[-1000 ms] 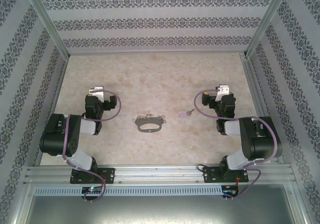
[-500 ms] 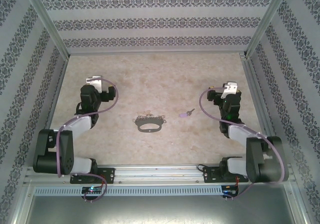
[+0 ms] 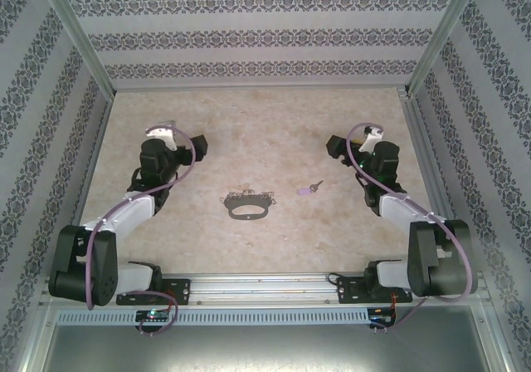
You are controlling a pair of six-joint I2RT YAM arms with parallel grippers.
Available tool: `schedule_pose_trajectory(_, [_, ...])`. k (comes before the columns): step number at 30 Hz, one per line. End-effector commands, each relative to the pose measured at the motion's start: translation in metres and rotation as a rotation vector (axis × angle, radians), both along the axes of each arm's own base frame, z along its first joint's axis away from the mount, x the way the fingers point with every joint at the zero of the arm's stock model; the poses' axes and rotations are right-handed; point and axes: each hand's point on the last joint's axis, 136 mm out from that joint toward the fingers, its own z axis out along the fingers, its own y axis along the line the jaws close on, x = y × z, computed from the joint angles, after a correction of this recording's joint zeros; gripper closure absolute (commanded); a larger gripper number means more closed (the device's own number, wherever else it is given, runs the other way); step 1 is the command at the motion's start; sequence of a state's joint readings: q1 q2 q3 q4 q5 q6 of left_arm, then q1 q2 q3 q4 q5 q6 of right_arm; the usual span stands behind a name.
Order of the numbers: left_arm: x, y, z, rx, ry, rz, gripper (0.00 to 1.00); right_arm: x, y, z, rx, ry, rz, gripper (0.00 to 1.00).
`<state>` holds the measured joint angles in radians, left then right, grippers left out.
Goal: Put the keys on the keyring
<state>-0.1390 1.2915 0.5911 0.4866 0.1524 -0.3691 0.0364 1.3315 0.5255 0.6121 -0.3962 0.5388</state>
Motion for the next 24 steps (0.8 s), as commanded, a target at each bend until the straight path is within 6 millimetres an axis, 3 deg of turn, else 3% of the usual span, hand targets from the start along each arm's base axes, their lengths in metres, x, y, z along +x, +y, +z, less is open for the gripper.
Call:
schedule_pose_trajectory(1, [-0.004, -0.038, 0.009, -0.122, -0.014, -0.089, 0.0, -0.013, 0.04, -0.013, 0.127, 0.135, 0.163, 0.17])
schedule_pose_trajectory(6, [-0.02, -0.085, 0.003, -0.163, 0.068, -0.203, 0.0, -0.041, 0.085, -0.061, 0.139, 0.349, 0.287, 0.29])
schedule_pose_trajectory(10, [-0.041, -0.118, -0.01, -0.179, 0.154, -0.254, 0.0, -0.072, 0.118, -0.094, -0.004, 0.465, 0.358, 0.33])
schedule_pose_trajectory(13, [-0.056, -0.139, -0.022, -0.189, 0.191, -0.279, 0.0, -0.093, 0.13, -0.108, -0.133, 0.505, 0.377, 0.35])
schedule_pose_trajectory(18, [-0.067, -0.155, -0.043, -0.203, 0.228, -0.294, 0.0, -0.12, 0.141, -0.123, -0.272, 0.527, 0.408, 0.41])
schedule_pose_trajectory(24, [-0.069, -0.172, -0.063, -0.286, 0.273, -0.331, 0.0, -0.135, 0.161, -0.122, -0.301, 0.518, 0.457, 0.45])
